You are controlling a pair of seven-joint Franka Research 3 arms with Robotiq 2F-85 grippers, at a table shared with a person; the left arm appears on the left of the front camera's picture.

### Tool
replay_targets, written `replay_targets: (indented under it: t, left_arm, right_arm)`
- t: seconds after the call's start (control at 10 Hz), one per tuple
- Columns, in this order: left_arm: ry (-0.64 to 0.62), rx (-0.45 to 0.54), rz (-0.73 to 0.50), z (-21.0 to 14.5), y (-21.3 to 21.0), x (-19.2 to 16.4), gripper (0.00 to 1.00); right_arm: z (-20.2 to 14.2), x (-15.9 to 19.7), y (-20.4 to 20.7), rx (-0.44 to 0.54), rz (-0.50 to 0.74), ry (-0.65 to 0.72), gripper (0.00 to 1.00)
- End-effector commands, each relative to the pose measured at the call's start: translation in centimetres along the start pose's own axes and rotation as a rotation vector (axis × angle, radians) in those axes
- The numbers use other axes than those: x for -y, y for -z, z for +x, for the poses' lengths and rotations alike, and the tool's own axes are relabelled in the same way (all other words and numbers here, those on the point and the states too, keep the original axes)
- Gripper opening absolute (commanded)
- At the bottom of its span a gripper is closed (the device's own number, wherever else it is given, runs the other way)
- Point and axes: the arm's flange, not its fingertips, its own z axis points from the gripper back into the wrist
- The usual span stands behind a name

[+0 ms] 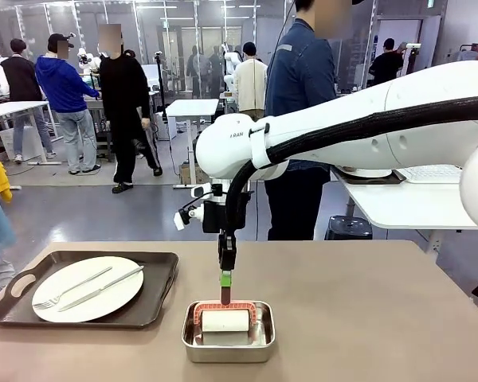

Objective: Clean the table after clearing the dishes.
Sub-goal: When the left (or right) Handle tray is removed, use the left hand (or right hand) to clean the left (or right) side of the table with the Lint Roller.

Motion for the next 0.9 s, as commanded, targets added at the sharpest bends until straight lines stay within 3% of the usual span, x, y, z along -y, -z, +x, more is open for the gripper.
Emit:
replay_targets:
  t: [0.0, 0.1, 0.3, 0.5, 0.8]
  left_arm:
    - [0.001, -0.002, 0.003, -0.1, -0.3, 0.1, 1.0]
    - [0.001, -0.002, 0.003, -0.1, -0.3, 0.1, 1.0]
    - [0.001, -0.002, 0.003, -0.1, -0.3, 0.1, 1.0]
    - [0.001, -0.002, 0.003, -0.1, -0.3, 0.1, 1.0]
    - [0.001, -0.002, 0.003, -0.1, -0.3, 0.1, 1.0]
  right_arm:
    - [-1.1, -2.5, -1.7, 0.018, -0.008, -0.004, 0.0]
    - [-1.6, -4.4, -3.4, 0.017, -0.018, 0.02, 0.14]
    - [-5.1, -8.2, -6.5, 0.114, -0.094, 0.179, 0.14]
    - [-10.6, -10.2, -6.6, 0.329, -0.09, 0.434, 0.14]
    - [-17.3, -9.9, -4.8, 0.664, 0.002, 0.668, 0.14]
